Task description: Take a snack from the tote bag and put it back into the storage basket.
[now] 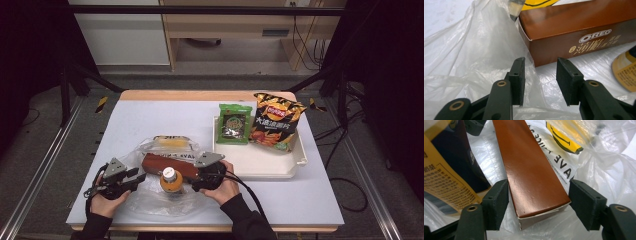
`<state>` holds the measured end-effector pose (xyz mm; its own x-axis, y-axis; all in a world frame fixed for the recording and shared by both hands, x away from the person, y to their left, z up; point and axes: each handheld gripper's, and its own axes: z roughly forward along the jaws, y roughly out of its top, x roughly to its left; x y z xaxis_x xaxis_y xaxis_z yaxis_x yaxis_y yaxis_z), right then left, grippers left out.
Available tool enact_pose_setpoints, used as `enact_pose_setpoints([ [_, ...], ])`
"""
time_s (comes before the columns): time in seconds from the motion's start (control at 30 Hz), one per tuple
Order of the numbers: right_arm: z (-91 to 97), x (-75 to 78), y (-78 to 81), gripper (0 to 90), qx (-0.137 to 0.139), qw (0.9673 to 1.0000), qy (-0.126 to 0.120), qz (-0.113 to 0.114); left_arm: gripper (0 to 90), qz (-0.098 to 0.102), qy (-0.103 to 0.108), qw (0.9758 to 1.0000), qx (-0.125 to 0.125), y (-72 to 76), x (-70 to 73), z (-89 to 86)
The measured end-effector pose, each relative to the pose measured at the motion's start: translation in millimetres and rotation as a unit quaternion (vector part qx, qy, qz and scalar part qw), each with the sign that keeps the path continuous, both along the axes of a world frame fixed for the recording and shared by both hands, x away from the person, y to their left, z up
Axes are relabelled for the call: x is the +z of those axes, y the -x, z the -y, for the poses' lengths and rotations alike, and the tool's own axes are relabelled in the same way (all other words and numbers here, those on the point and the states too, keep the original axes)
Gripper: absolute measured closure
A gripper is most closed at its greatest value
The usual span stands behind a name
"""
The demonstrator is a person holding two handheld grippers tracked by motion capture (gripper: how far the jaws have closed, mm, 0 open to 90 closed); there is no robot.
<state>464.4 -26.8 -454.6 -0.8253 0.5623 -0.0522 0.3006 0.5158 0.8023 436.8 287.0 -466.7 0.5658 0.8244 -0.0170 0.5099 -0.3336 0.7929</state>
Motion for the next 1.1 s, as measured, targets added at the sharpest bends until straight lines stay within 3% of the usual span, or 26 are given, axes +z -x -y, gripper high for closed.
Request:
enact_pose_setpoints([
  [0.3, 6.6, 4.4, 14.0, 42.4, 0.004, 0.9999, 0.003, -0.012, 58.2, 0.005, 0.008, 0.9999, 0.005, -2.9, -0.9, 0.0],
  [0.43, 5.6, 6.7, 16.0, 41.8, -0.001, 0.9997, -0.006, -0.024, 57.9, 0.008, 0.009, 0.9999, 0.006, -2.0, 0.7, -1.1],
  [0.47, 3.0, 8.2, 14.5, 41.9, -0.004, 0.9995, -0.021, -0.026, 57.6, 0.008, 0.008, 0.9999, 0.005, -1.9, 1.1, -1.6],
  [0.63, -7.6, 10.9, 7.3, 40.9, -0.014, 0.9988, -0.041, -0.022, 57.0, 0.009, 0.01, 0.9999, 0.004, -1.3, 1.5, -1.9],
  [1.1, -27.7, -3.2, -7.9, 40.2, -0.009, 0.9983, 0.006, -0.058, 57.0, 0.007, 0.008, 0.9999, 0.002, -1.9, 0.1, -1.3],
])
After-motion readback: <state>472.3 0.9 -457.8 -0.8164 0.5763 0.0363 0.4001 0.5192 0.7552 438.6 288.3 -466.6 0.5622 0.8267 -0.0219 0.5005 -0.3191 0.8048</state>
